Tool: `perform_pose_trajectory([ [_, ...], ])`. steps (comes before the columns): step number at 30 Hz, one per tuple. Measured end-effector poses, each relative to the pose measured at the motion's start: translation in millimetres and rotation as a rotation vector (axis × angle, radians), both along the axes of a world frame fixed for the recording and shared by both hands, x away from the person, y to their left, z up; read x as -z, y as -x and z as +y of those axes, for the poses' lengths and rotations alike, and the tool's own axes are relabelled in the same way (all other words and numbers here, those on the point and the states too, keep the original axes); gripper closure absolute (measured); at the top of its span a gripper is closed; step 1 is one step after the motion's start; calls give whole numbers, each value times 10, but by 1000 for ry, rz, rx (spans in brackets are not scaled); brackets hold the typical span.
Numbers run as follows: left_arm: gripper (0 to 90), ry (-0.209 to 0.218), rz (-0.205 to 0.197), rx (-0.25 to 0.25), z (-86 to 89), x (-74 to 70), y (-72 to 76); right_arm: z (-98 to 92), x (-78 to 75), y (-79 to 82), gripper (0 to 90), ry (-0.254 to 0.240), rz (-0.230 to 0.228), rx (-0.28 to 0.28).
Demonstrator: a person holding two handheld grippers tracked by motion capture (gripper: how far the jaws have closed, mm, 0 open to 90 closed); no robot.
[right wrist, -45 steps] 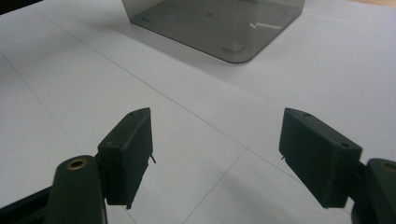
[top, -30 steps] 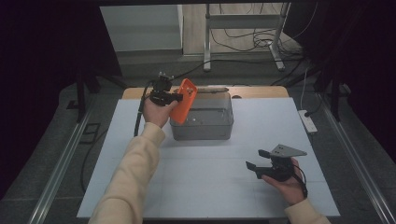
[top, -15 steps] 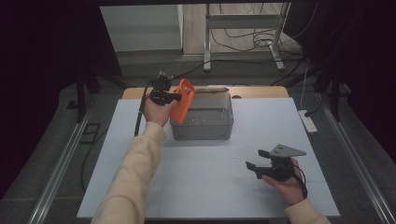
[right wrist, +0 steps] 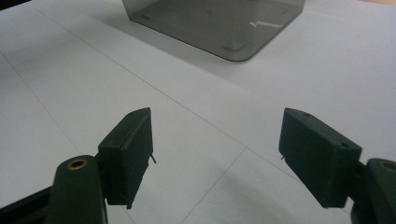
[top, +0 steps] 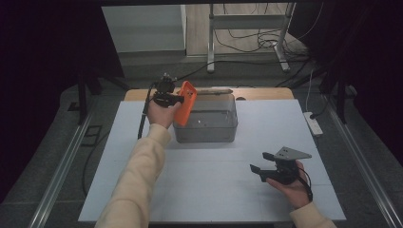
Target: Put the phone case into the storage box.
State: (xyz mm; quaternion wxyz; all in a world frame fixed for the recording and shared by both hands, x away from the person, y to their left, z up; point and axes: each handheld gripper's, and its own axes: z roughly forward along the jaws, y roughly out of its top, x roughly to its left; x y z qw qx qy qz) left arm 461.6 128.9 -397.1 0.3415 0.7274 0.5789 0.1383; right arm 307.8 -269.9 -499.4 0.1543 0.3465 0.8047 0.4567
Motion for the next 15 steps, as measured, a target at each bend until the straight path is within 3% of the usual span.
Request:
perform_pose_trajectory([
  [15, 791, -13, 11, -19, -36, 63, -24, 2, 0, 0, 266, 3, 1, -2],
])
